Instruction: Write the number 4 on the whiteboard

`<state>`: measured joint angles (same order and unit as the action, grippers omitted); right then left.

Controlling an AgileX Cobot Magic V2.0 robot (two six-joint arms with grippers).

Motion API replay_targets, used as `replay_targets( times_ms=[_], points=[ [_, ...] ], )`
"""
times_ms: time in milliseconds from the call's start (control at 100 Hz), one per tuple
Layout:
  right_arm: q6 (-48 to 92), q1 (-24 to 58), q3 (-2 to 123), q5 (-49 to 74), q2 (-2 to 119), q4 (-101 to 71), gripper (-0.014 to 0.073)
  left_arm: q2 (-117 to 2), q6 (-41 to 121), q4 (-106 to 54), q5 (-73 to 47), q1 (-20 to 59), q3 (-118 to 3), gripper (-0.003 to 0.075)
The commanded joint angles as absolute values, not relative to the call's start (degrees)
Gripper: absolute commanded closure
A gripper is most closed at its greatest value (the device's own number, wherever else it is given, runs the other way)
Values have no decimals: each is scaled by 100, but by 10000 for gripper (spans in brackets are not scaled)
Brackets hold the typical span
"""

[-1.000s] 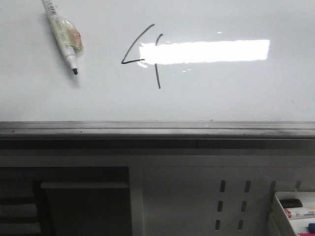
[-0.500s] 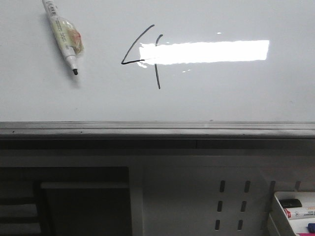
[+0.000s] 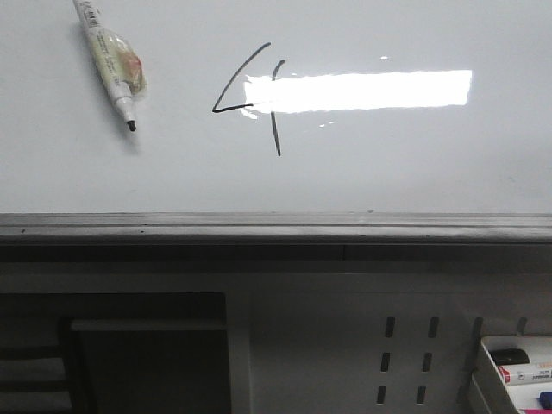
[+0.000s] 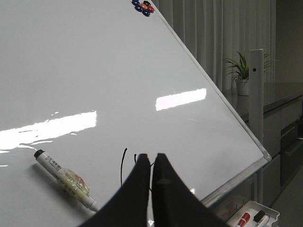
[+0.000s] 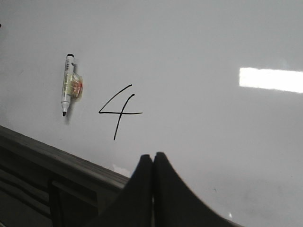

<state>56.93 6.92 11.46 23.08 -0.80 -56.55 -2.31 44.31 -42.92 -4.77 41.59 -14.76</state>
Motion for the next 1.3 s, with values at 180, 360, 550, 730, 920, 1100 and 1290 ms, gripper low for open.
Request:
replay_targets(
  times_ms=[180,360,550,730,920,1100,1290],
  points=[
    [5764,663,1274,2000,-76,-5827,659,-288,4412,-4388,-140,4146,-1621,741],
    [5764,663,1274,2000,-76,-5827,659,-288,4412,-4388,-140,4146,-1621,741],
    [5764,663,1274,2000,-76,-5827,659,-288,4412,-4388,-140,4146,-1621,741],
    [5764,663,1274,2000,-76,-5827,659,-312,4083,-3601,-180,4043,-1552,741],
    [5764,663,1274,2000,-76,-5827,659,-350,2163,-1920,185,2900,-1077,741],
    [5764,663,1274,2000,-76,-5827,659,-350,1670,-1154,750,1650,-544,741],
    [5764,663,1274,2000,-76,-5827,659,-125,1427,-536,771,943,-95,741]
  ],
)
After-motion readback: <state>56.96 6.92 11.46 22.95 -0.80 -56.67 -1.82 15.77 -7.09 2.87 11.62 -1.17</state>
